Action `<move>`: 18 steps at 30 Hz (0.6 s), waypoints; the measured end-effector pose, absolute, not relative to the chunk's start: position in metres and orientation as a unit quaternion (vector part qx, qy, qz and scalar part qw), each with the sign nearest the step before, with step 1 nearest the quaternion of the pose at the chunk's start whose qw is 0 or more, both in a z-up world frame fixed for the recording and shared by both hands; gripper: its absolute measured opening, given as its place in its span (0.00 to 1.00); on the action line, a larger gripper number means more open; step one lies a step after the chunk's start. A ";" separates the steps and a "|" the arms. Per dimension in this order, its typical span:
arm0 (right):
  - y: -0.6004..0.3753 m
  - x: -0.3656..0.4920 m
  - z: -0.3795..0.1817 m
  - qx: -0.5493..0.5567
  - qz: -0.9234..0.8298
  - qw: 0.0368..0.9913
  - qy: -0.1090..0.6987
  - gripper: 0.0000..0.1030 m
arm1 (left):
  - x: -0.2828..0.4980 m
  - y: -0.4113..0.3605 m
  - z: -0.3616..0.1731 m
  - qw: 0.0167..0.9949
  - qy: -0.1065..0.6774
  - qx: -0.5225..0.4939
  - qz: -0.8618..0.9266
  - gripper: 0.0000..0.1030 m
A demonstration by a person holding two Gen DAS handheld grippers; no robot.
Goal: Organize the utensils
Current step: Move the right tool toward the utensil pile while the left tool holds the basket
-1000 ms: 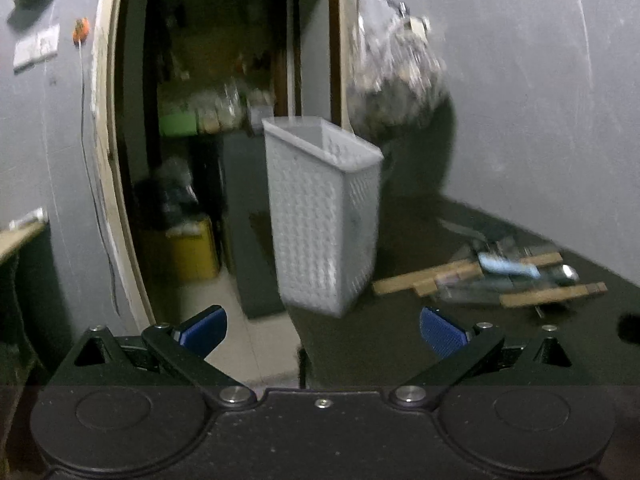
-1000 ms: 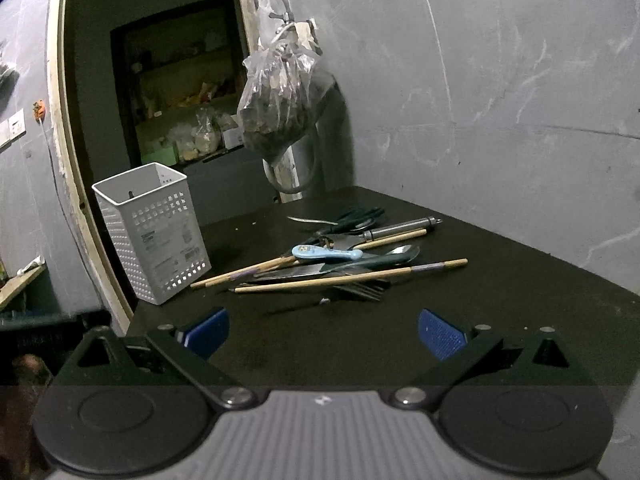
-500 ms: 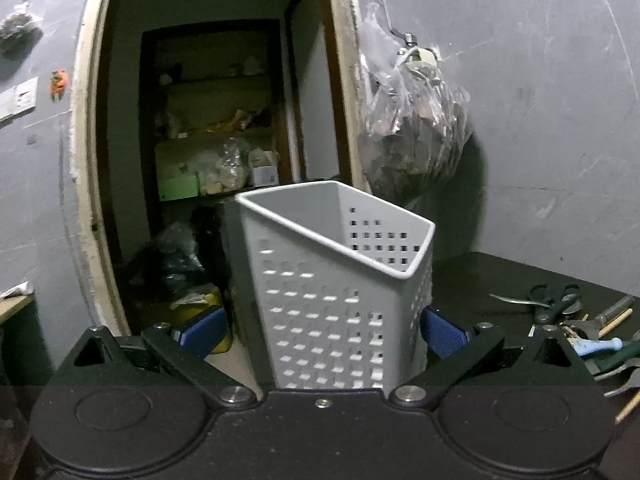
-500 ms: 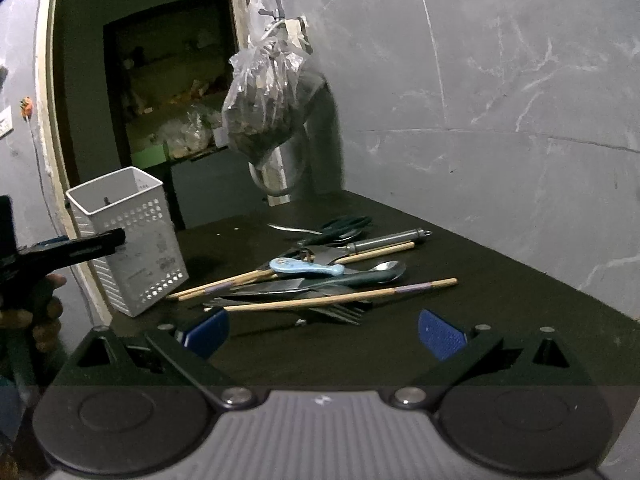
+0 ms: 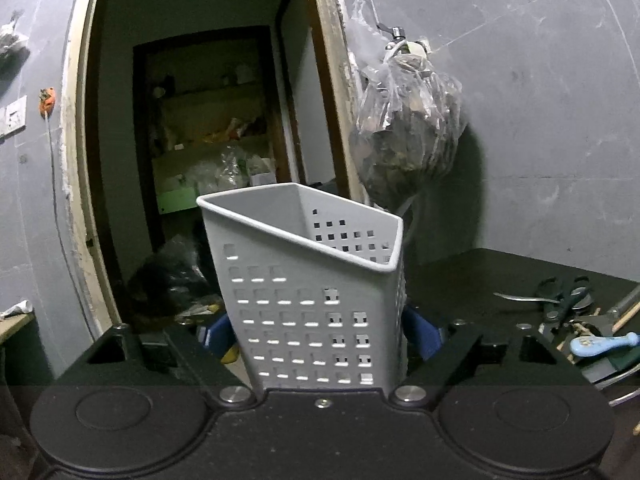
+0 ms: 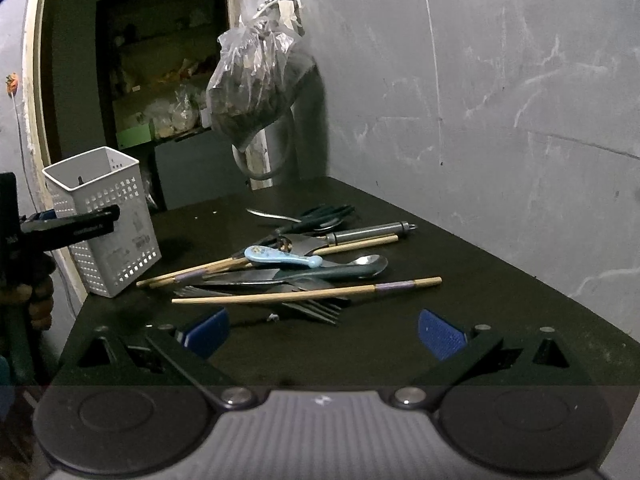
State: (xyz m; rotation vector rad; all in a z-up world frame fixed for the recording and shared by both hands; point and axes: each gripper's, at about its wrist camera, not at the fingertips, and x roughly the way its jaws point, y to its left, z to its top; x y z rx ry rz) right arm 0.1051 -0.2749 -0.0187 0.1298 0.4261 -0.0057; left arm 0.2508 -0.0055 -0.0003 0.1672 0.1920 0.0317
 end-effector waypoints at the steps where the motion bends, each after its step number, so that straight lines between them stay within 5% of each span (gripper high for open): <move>1: -0.275 0.106 -0.019 0.063 -0.003 0.975 0.212 1.00 | 0.248 -0.004 0.000 0.992 0.096 0.083 0.007 0.81; 18: -0.272 0.116 -0.010 0.012 -0.004 0.978 0.209 1.00 | 0.232 -0.010 -0.003 0.989 0.111 0.095 -0.013 0.85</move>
